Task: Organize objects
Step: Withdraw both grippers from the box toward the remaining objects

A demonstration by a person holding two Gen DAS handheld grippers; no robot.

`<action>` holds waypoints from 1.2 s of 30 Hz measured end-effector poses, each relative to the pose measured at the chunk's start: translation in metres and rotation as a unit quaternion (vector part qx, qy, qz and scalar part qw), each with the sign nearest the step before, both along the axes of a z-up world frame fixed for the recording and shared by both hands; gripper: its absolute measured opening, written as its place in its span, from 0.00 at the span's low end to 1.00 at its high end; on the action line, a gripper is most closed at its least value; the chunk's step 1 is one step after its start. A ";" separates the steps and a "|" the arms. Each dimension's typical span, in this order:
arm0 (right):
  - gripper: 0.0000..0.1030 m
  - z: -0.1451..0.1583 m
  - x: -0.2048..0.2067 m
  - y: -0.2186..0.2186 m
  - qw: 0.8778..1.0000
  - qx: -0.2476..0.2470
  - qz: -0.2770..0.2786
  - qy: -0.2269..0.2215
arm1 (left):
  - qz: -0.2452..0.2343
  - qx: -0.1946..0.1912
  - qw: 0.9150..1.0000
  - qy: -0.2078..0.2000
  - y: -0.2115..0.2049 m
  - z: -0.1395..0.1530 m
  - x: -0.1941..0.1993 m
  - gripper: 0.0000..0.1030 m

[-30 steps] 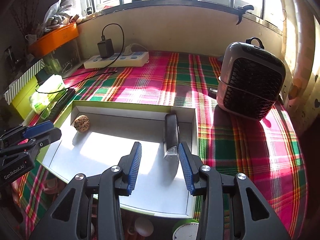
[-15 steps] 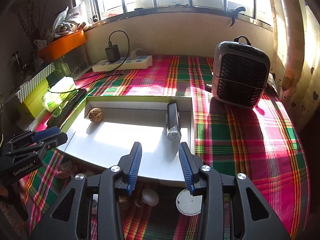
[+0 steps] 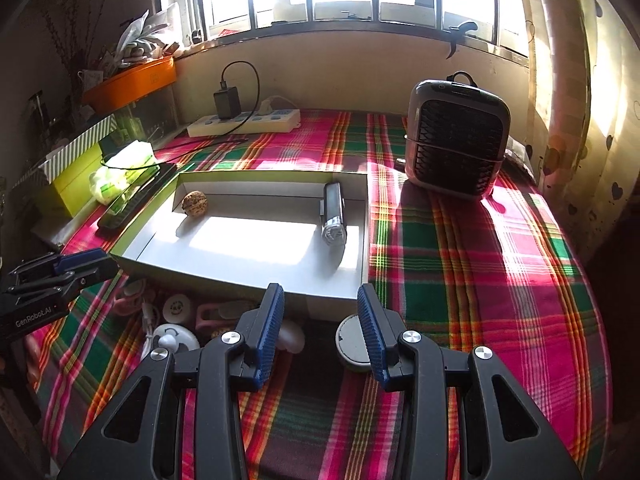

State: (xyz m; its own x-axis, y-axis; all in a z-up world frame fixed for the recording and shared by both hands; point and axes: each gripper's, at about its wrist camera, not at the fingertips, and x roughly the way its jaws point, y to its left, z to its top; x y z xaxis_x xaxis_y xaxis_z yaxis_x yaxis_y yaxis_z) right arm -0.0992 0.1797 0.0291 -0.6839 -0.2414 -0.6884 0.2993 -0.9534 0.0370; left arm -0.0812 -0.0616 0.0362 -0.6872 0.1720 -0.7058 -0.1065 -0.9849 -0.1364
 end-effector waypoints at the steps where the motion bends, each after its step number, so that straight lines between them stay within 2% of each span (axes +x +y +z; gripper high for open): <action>1: 0.39 0.000 0.002 0.001 1.000 0.001 0.000 0.002 | 0.000 0.002 1.000 -0.001 -0.001 -0.001 0.002 0.29; 13: 0.39 -0.009 0.023 0.020 1.000 -0.005 -0.014 0.001 | 0.000 0.019 1.000 -0.013 -0.011 -0.013 0.015 0.31; 16: 0.46 -0.011 0.024 0.026 1.000 -0.012 -0.019 -0.001 | -0.006 0.023 1.000 -0.012 -0.011 -0.014 0.017 0.31; 27: 0.48 -0.030 0.010 0.034 0.999 -0.011 -0.027 -0.030 | -0.014 0.028 0.999 -0.019 -0.007 -0.021 0.013 0.37; 36: 0.49 -0.032 -0.001 0.031 0.999 -0.003 -0.018 -0.030 | -0.021 0.026 0.999 -0.035 -0.001 -0.030 0.008 0.38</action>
State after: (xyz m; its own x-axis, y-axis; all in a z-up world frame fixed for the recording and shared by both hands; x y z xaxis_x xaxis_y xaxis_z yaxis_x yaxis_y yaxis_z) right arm -0.1004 0.2102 -0.0027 -0.6490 -0.2216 -0.7278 0.2626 -0.9631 0.0590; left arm -0.0731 -0.0624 0.0063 -0.6285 0.2375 -0.7406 -0.1358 -0.9711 -0.1961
